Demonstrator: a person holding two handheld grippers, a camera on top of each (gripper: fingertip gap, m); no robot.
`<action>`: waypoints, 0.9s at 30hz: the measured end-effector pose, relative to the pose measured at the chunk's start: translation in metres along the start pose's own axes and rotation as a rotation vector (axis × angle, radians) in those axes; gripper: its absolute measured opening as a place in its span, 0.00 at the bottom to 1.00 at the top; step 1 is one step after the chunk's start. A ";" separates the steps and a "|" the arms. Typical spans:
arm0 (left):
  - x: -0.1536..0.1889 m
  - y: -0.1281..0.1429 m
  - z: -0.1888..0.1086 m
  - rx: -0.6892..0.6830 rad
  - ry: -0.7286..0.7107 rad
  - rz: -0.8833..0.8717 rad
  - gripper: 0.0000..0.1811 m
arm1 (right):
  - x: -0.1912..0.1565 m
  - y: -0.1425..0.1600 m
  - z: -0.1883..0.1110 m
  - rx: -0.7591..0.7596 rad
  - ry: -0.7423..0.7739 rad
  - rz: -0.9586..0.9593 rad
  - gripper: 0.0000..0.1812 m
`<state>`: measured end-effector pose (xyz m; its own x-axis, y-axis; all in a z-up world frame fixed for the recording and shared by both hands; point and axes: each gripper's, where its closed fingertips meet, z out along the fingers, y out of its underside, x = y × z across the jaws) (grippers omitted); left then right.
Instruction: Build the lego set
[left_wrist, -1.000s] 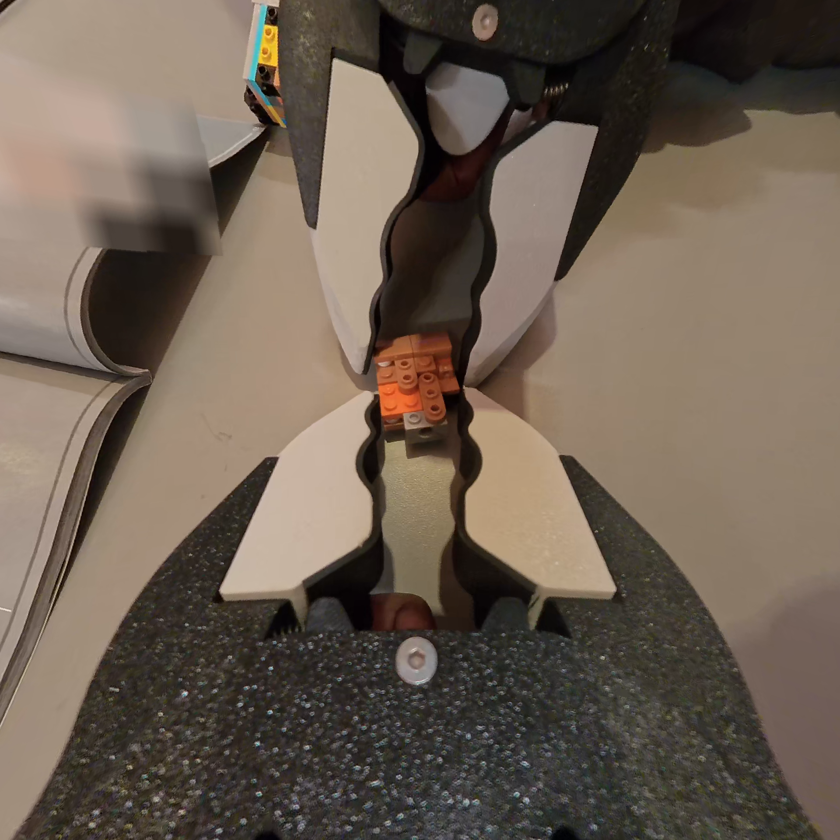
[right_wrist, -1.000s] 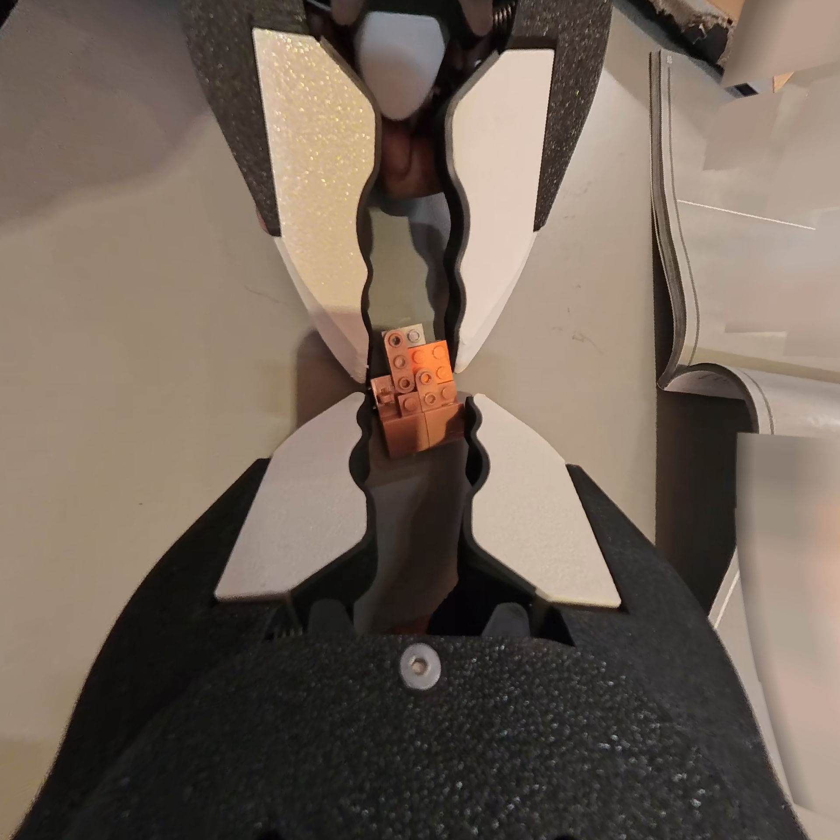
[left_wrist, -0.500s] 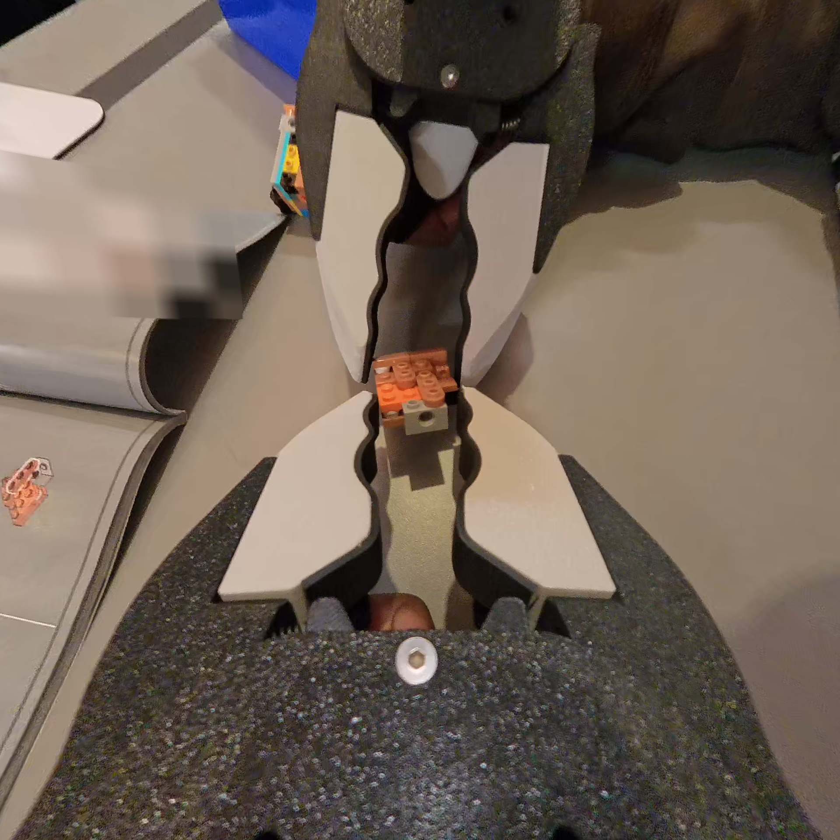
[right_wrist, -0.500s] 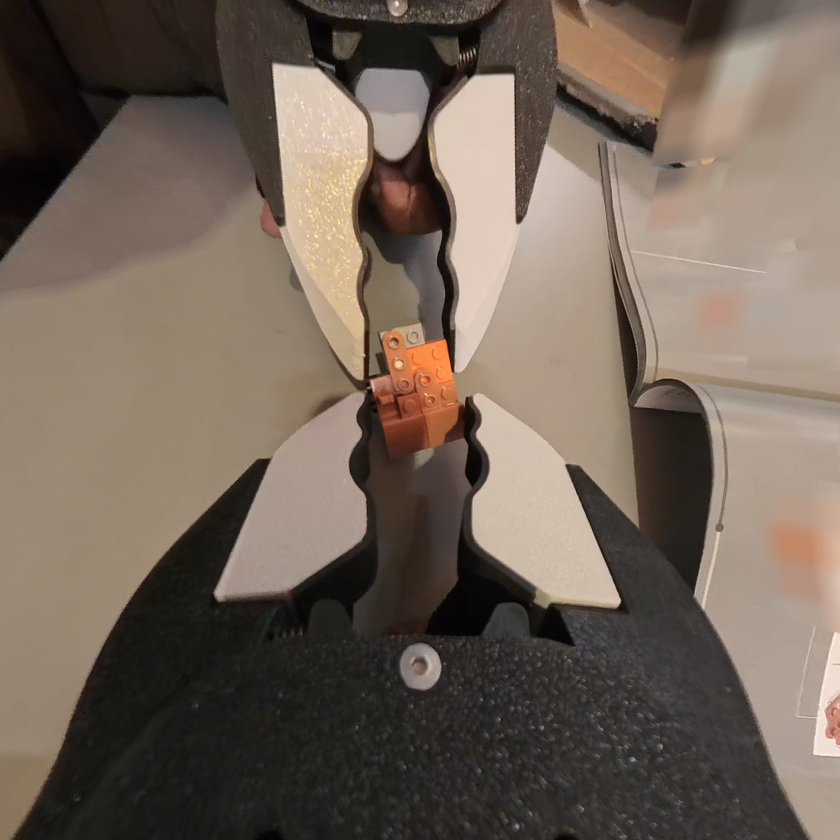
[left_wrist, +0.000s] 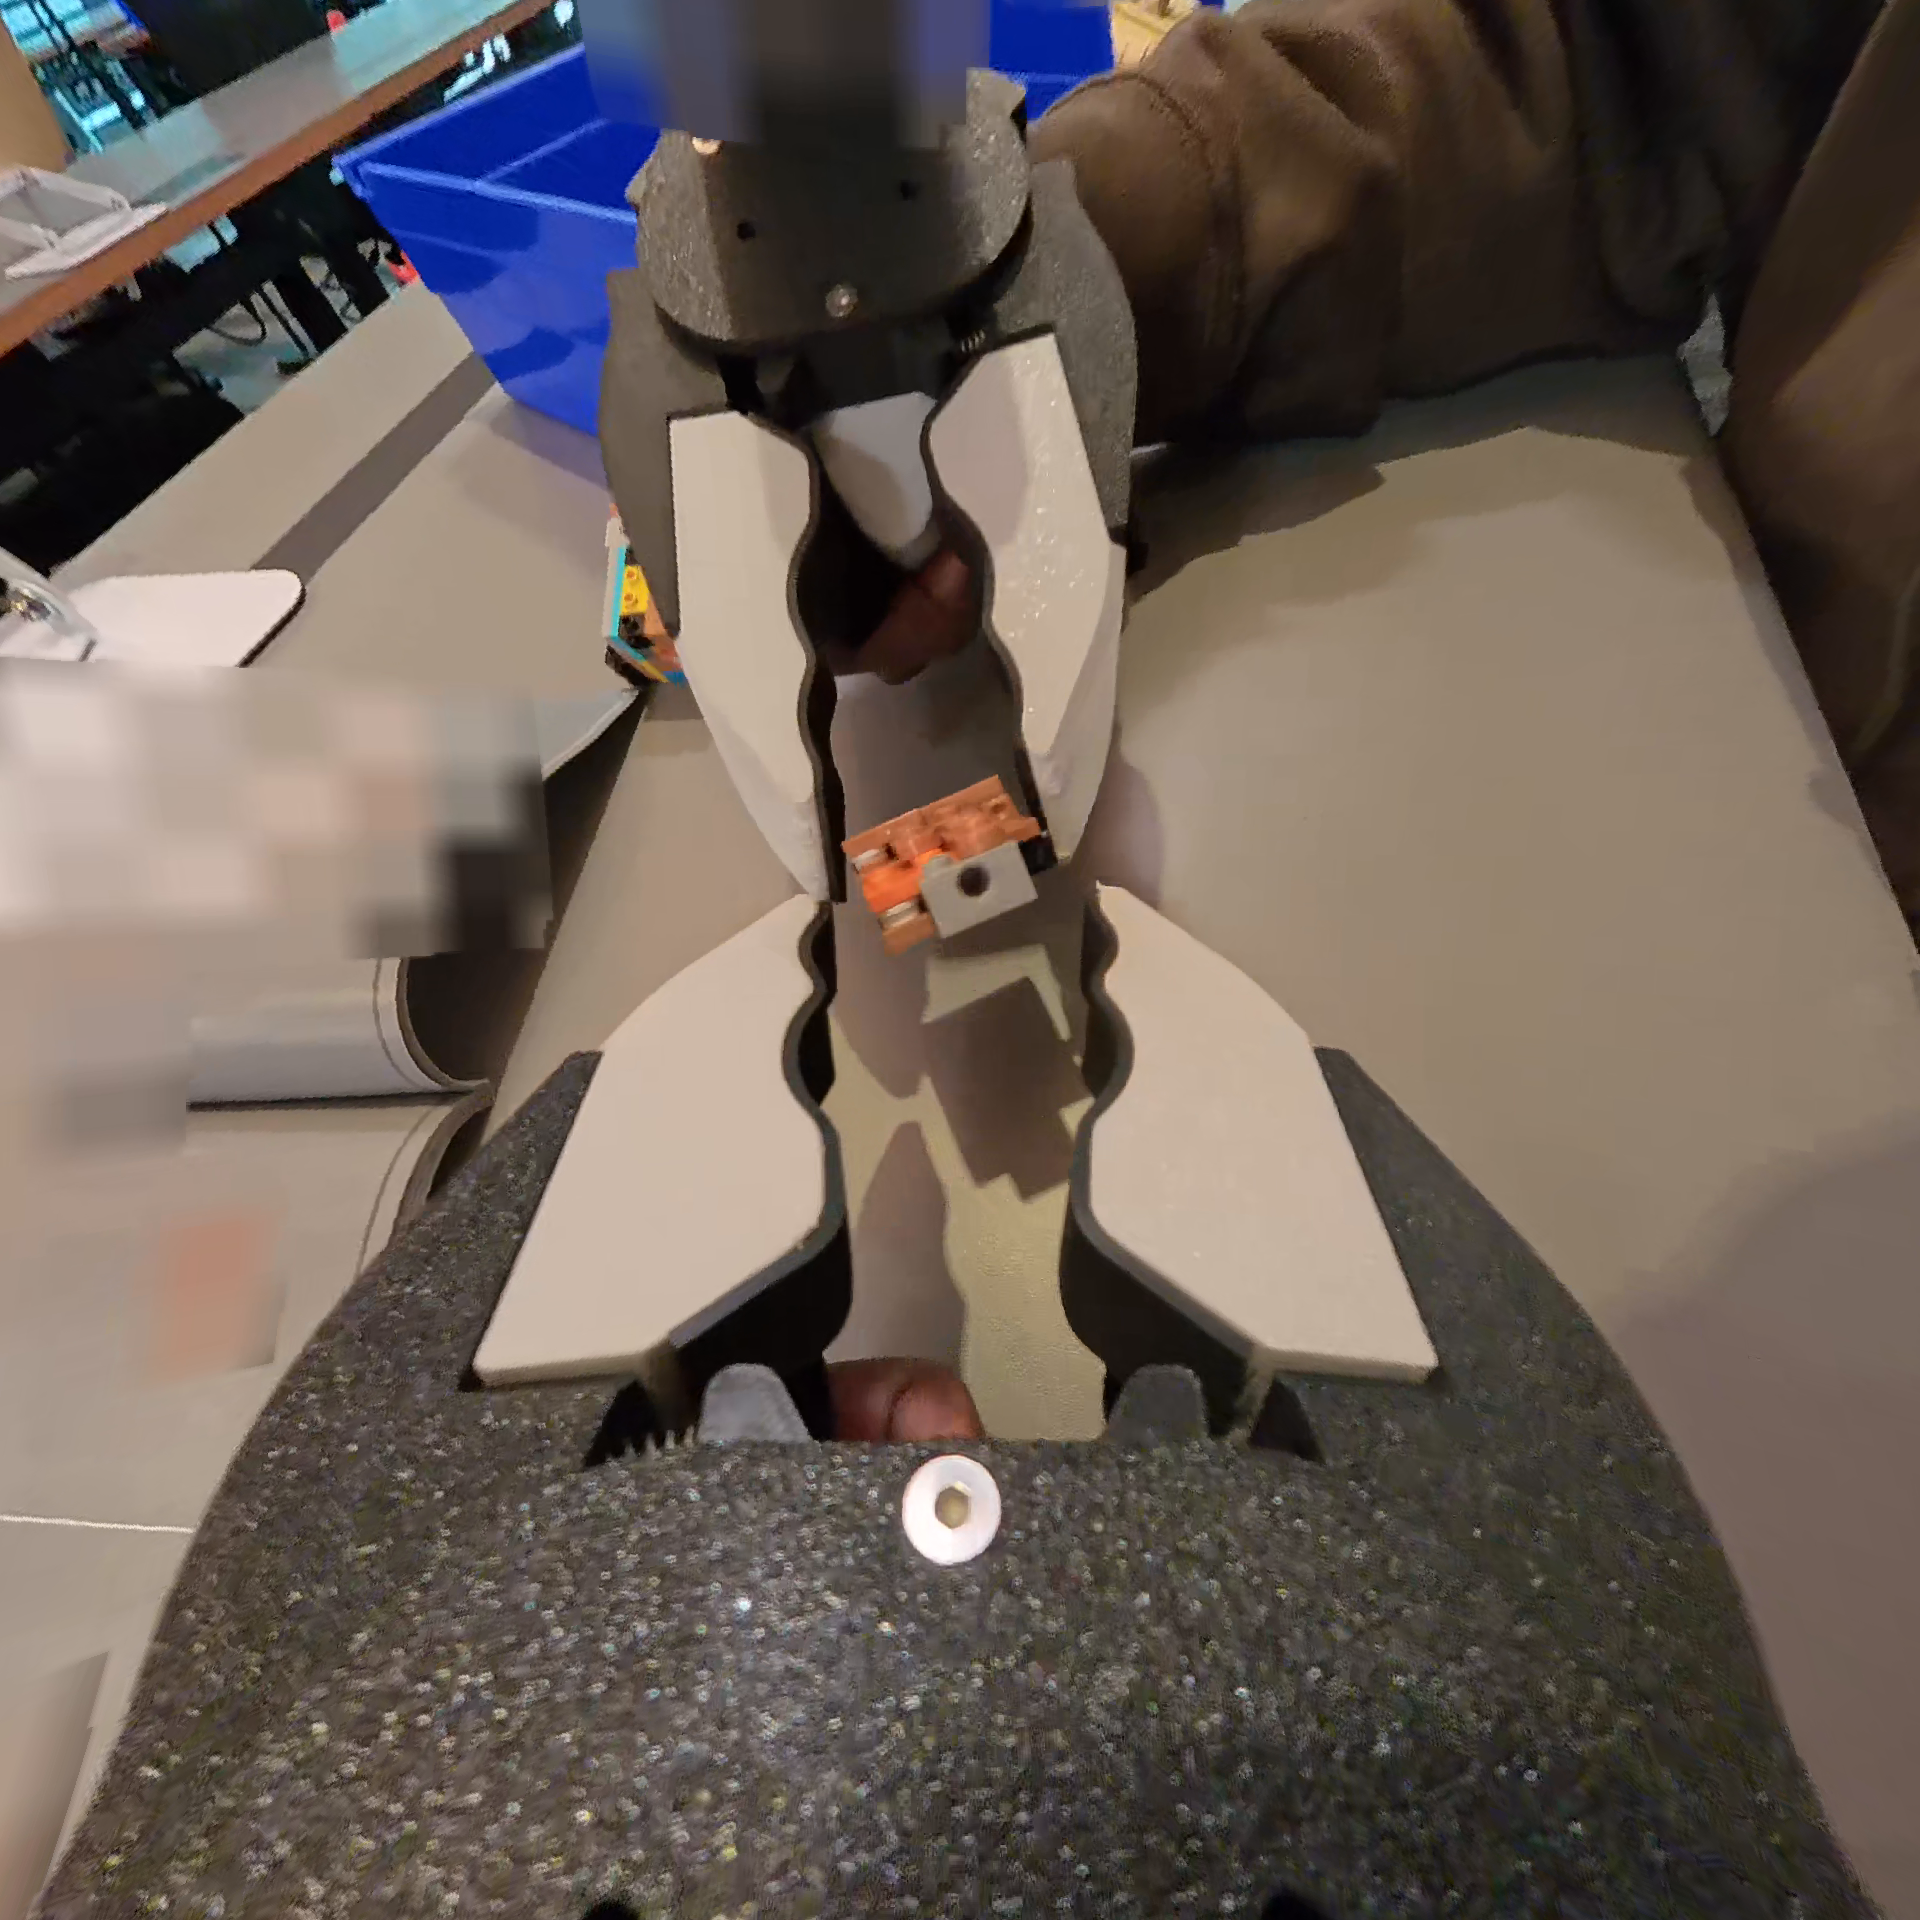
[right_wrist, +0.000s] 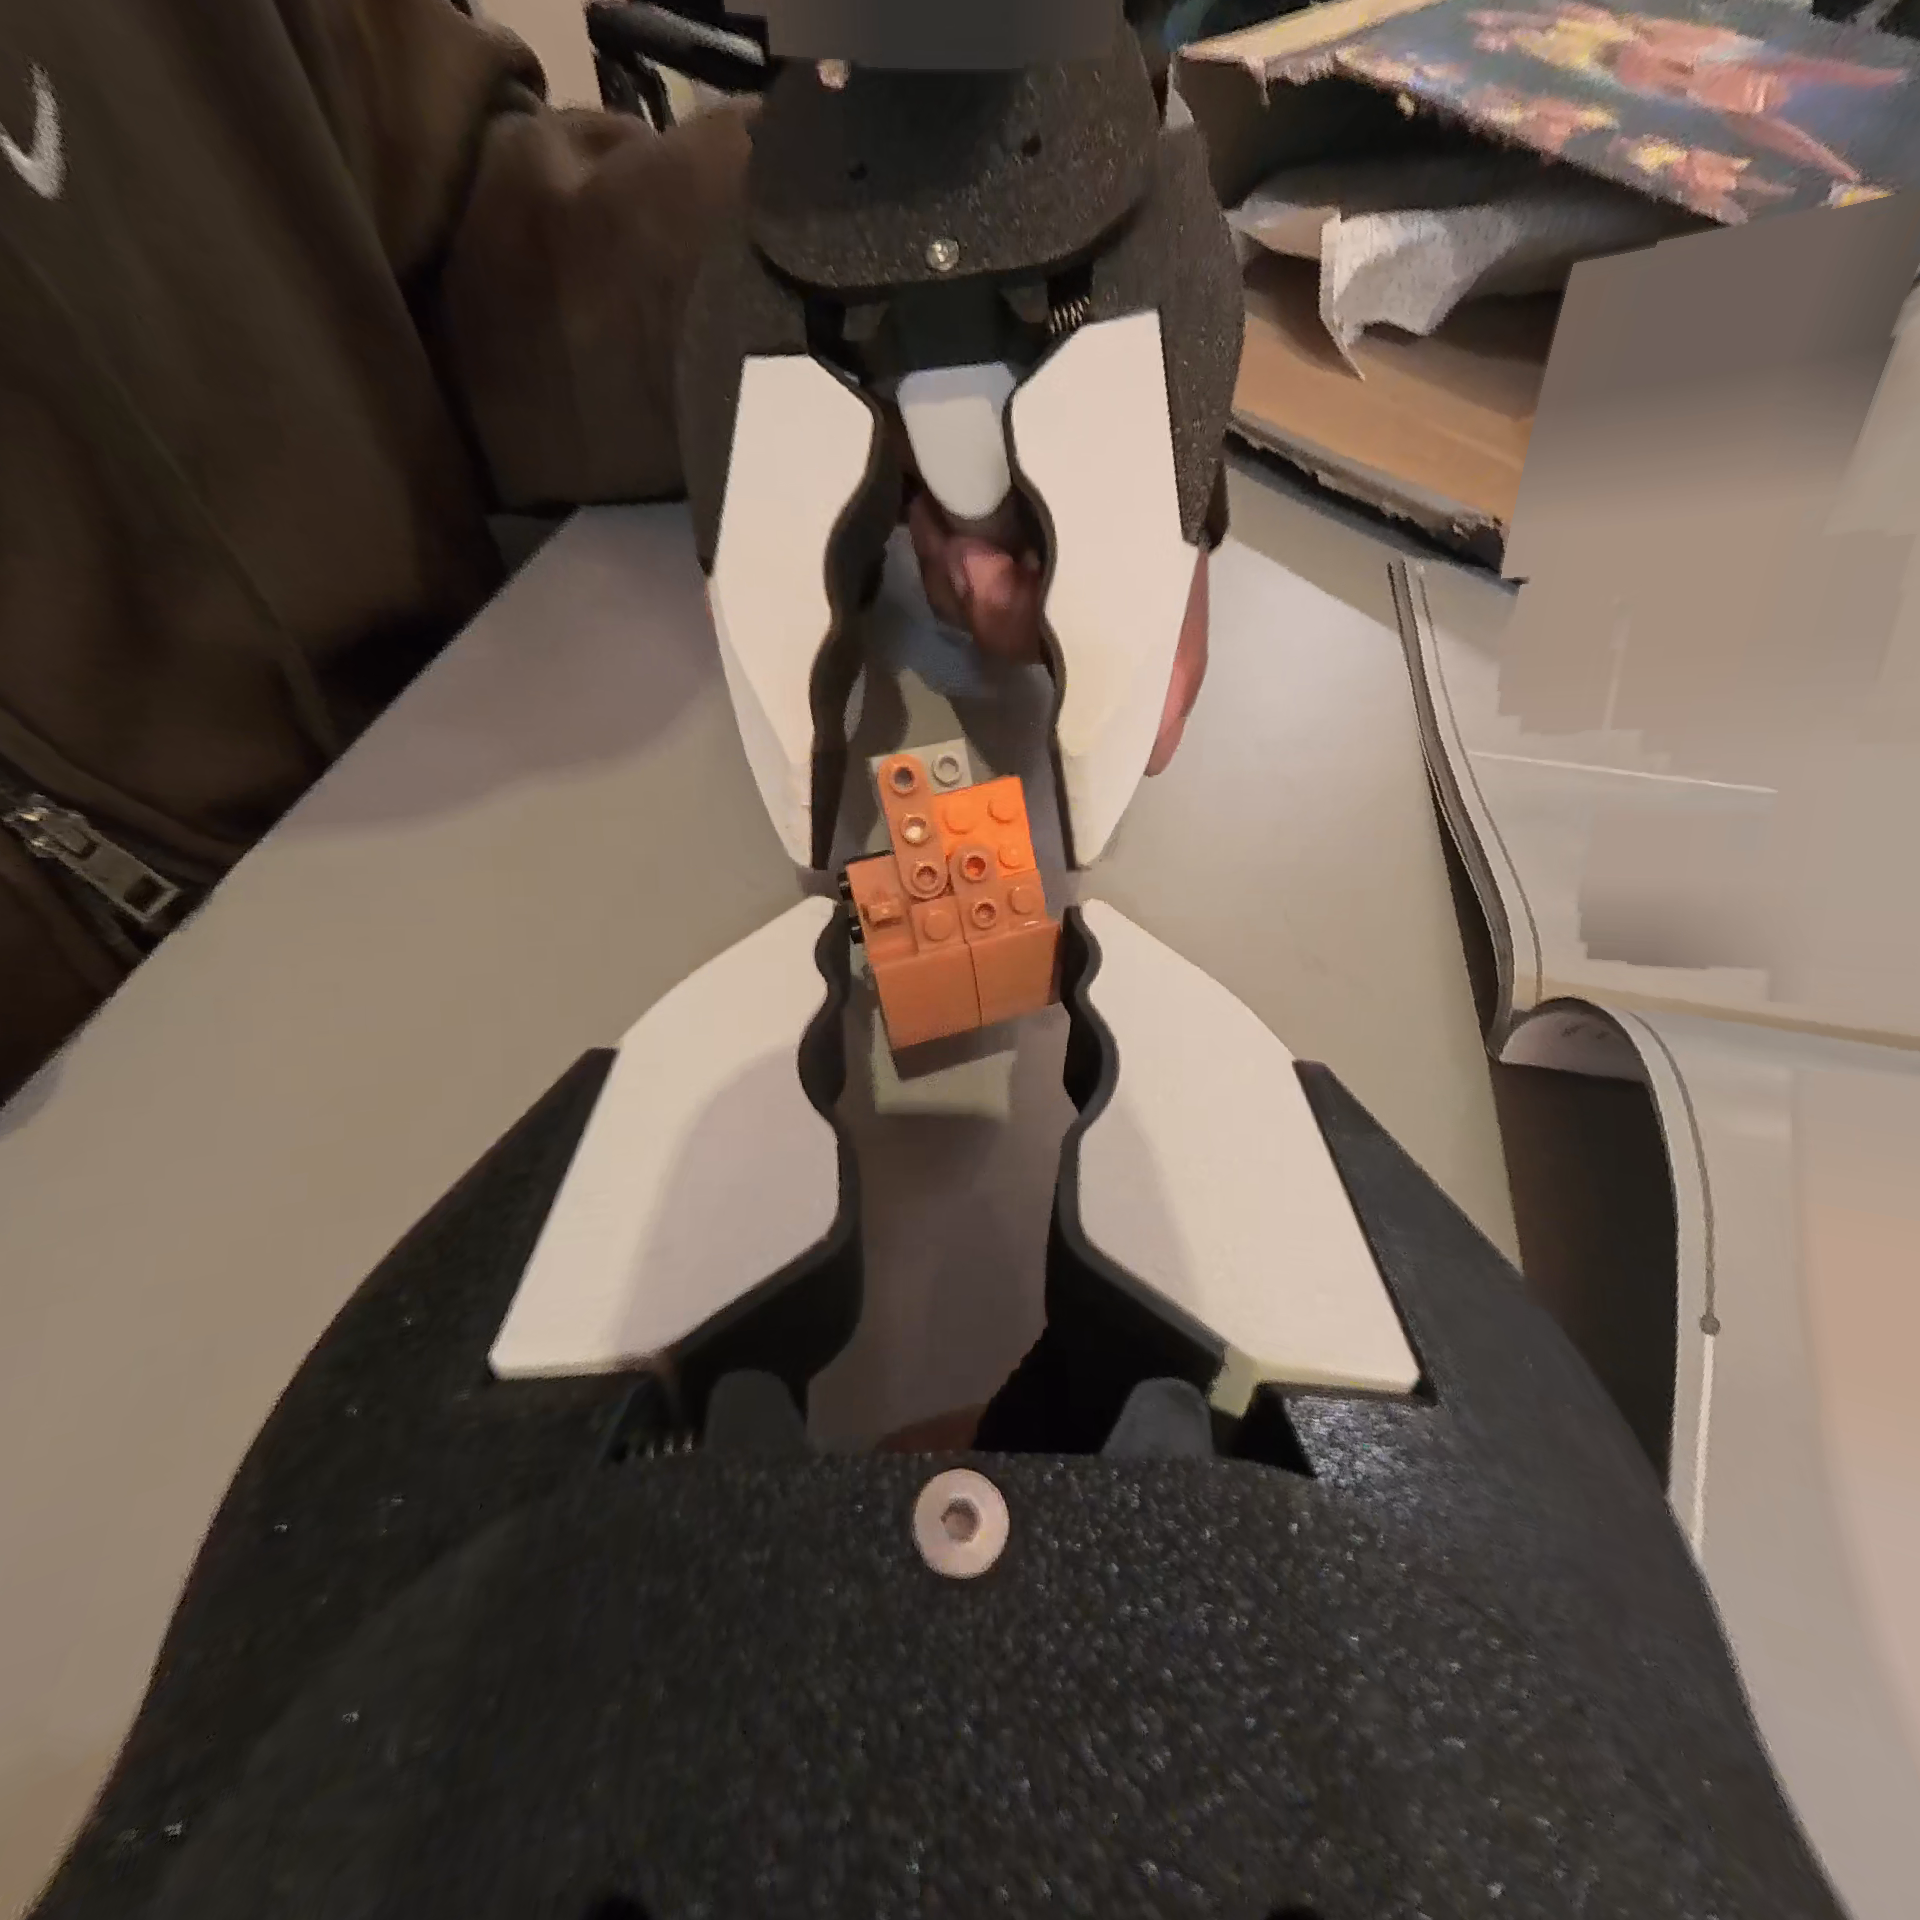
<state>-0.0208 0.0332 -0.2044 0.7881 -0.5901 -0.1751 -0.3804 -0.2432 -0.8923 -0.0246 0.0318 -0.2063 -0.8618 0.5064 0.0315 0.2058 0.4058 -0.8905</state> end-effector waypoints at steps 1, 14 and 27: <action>0.002 -0.003 -0.002 0.017 0.007 0.017 0.26 | -0.003 -0.003 -0.001 0.020 -0.014 -0.004 0.22; 0.031 -0.054 -0.028 0.373 0.093 0.264 0.24 | -0.044 -0.043 -0.014 0.258 -0.206 -0.080 0.22; 0.047 -0.060 -0.028 0.438 0.175 0.320 0.15 | -0.060 -0.054 -0.015 0.284 -0.264 -0.112 0.22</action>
<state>0.0255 -0.0020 -0.1474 0.5602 -0.7099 -0.4268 -0.3217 0.2883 -0.9019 0.0228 -0.0087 -0.1535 -0.9686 0.2434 0.0509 -0.0007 0.2020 -0.9794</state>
